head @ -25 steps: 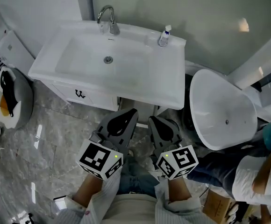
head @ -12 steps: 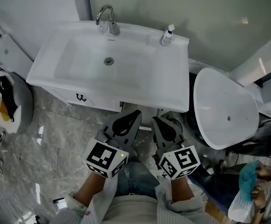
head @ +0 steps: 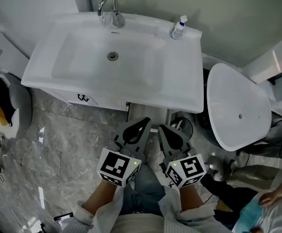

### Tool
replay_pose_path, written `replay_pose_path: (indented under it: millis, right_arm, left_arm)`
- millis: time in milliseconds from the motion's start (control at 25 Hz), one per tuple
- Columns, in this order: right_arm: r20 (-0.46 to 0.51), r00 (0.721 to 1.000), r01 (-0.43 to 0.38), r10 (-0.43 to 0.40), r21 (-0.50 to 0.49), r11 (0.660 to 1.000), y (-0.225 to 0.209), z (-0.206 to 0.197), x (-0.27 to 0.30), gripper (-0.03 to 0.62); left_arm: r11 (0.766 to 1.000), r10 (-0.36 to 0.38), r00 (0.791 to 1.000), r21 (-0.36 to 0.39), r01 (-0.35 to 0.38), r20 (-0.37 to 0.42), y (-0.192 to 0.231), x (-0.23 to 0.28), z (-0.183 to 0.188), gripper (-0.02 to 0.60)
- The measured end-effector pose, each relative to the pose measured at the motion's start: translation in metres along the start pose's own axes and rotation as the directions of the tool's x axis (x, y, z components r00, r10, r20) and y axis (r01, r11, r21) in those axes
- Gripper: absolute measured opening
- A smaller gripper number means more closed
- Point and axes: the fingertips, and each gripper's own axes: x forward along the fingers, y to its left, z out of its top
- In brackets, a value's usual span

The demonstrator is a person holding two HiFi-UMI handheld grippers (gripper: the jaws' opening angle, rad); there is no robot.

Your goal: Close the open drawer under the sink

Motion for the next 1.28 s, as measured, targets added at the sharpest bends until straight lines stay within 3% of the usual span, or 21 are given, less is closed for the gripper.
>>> replay_pose_path:
  millis: [720, 1280]
  right_arm:
    - [-0.120, 0.990, 0.076, -0.077, -0.011, 0.997, -0.024, -0.130, 0.039, 0.009]
    - [-0.263, 0.953, 0.157, -0.149, 0.008, 0.988, -0.036, -0.223, 0.059, 0.011]
  left_arm:
    - [0.998, 0.046, 0.986, -0.028, -0.051, -0.158, 0.034, 0.012, -0.153, 0.017]
    - [1.000, 0.007, 0.948, -0.013, -0.012, -0.319, 0.055, 0.006, -0.245, 0.017]
